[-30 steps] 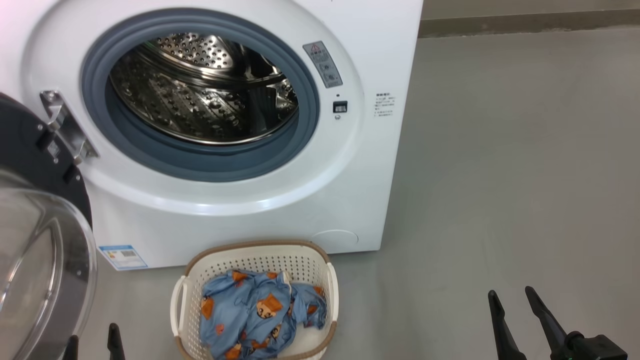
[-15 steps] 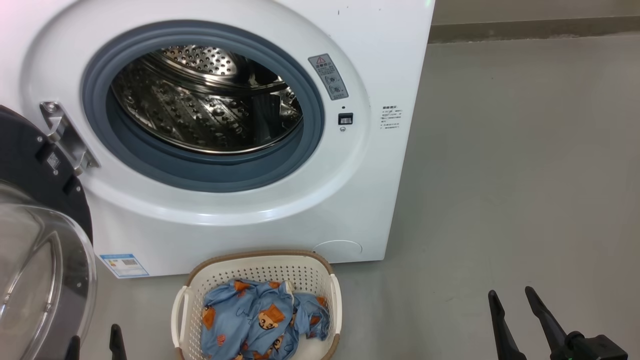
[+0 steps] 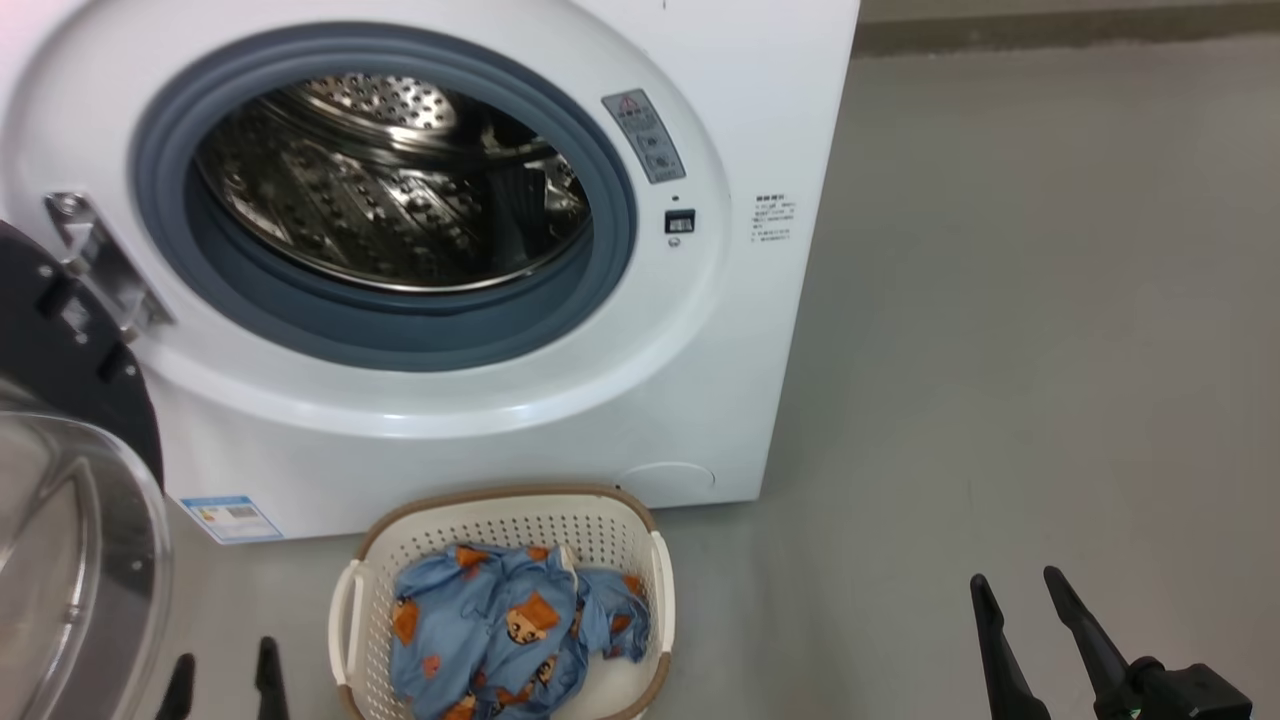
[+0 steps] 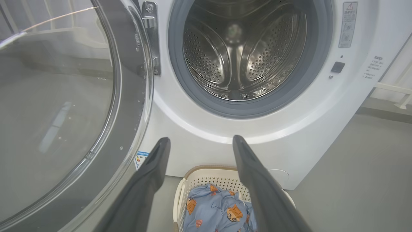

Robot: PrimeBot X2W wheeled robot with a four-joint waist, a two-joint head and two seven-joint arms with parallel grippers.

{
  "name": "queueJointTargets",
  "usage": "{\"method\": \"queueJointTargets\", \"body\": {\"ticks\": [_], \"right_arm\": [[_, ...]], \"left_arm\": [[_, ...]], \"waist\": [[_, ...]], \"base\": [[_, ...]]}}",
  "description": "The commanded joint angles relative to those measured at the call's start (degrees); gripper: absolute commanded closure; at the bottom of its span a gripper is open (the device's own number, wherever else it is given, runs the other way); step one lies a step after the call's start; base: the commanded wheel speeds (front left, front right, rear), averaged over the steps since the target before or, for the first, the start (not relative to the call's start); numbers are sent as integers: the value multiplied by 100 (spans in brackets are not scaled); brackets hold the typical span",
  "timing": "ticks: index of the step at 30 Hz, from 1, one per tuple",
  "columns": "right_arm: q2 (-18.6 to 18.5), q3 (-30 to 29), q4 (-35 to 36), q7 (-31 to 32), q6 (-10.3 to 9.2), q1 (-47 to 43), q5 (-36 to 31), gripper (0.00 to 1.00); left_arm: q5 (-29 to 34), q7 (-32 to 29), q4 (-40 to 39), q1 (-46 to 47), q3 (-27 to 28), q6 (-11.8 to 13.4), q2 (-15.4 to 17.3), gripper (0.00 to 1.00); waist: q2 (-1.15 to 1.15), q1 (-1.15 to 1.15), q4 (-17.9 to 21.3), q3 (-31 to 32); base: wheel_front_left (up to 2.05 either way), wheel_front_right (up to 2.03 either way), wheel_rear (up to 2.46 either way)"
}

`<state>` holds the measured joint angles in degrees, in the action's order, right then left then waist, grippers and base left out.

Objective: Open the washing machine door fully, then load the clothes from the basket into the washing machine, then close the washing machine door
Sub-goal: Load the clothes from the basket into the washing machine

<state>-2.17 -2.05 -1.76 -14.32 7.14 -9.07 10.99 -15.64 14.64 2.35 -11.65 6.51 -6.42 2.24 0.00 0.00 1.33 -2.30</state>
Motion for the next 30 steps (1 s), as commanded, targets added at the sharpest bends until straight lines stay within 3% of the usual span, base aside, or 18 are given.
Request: {"method": "queueJointTargets", "body": {"ticks": [1,9,14,22,30], "right_arm": [[-71,173,164,-68,35,253,88,0],[-71,270,240,-68,35,499,235,0],[-71,420,319,-68,35,821,391,0],[-71,784,449,-68,35,1294,702,0],[-71,1005,547,-68,35,1573,984,0]], "left_arm": [[119,36,-106,295,86,-32,64,0],[311,33,499,769,-398,-85,200,0],[125,-65,927,1335,-849,-103,623,0],[-402,-328,1592,2188,-1115,-105,1314,0],[-905,-1051,2256,2849,-1256,-94,1817,0]], "waist": [[0,0,112,-213],[0,0,382,-944],[0,0,650,-1585],[0,0,1178,-2548],[0,0,1581,-3306]], "base": [[0,0,0],[0,0,0],[0,0,0],[0,0,0],[0,0,0]]}}
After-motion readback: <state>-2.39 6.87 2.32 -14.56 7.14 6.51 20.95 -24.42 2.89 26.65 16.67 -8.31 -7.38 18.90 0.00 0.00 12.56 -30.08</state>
